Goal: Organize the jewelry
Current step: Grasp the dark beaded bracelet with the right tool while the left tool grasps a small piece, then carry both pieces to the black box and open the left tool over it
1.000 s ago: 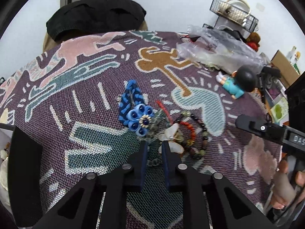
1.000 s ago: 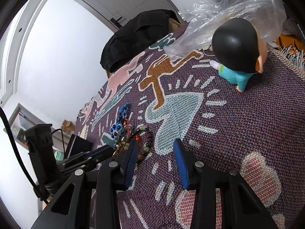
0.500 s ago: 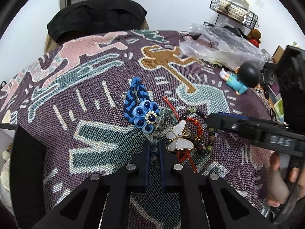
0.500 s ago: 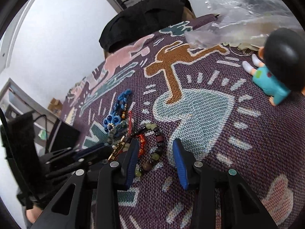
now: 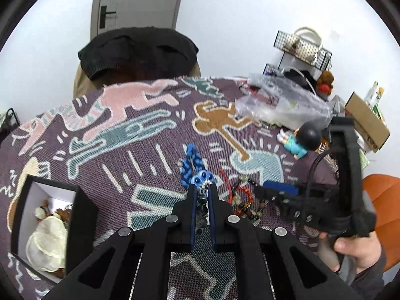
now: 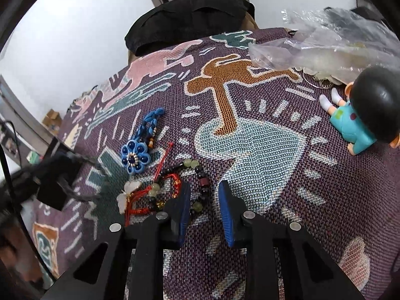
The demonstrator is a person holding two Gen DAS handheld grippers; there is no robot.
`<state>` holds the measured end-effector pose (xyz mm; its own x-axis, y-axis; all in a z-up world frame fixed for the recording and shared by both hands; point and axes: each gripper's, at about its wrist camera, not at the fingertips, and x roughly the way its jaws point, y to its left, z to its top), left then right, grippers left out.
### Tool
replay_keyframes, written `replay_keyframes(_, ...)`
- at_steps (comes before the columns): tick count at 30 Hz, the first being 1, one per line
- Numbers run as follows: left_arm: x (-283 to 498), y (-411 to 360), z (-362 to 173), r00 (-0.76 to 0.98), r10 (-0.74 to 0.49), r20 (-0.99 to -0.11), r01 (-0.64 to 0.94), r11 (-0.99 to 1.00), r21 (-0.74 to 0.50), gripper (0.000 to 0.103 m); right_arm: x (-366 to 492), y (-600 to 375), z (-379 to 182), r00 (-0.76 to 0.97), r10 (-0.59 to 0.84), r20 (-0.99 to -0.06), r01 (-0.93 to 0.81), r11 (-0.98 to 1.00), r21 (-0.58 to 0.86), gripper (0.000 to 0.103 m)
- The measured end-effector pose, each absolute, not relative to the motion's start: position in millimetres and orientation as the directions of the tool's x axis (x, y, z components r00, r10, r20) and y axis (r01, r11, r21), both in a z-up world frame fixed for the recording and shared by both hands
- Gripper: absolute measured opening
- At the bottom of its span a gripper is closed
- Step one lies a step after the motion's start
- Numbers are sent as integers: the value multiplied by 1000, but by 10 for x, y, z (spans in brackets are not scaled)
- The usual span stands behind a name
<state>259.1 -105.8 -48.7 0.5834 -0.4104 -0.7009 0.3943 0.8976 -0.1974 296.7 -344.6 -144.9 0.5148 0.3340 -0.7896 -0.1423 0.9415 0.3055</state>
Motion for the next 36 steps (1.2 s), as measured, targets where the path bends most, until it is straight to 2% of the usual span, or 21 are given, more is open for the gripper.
replay_keyframes(1,2583,-1043,-447,590,-412,-694,394,897,-198,9,2964,-3434,-1448,516,325,-793,-147,945,292,13)
replay_keyframes(2,2577,-1037,-424,594,-413,-690,394,897,-198,8,2964,-3423,-1453,514,326,-794,-154,945,288,10)
replay_keyframes(12,2473,-854,-136,648,-408,-643,378,906,-193,9,2864,-3518,-1173,571,409,-712,-187,909,372,9)
replay_keyframes(27,2293,-299,237,733,-360,-577,306,932,-193,9,2670,-3365,-455,657,460,-598,-268,883,384,9)
replay_keyframes(36,2229,166,245,760,-319,-566,235,947,-218,9,2572,-3058,-165,668,502,-549,-338,862,378,9)
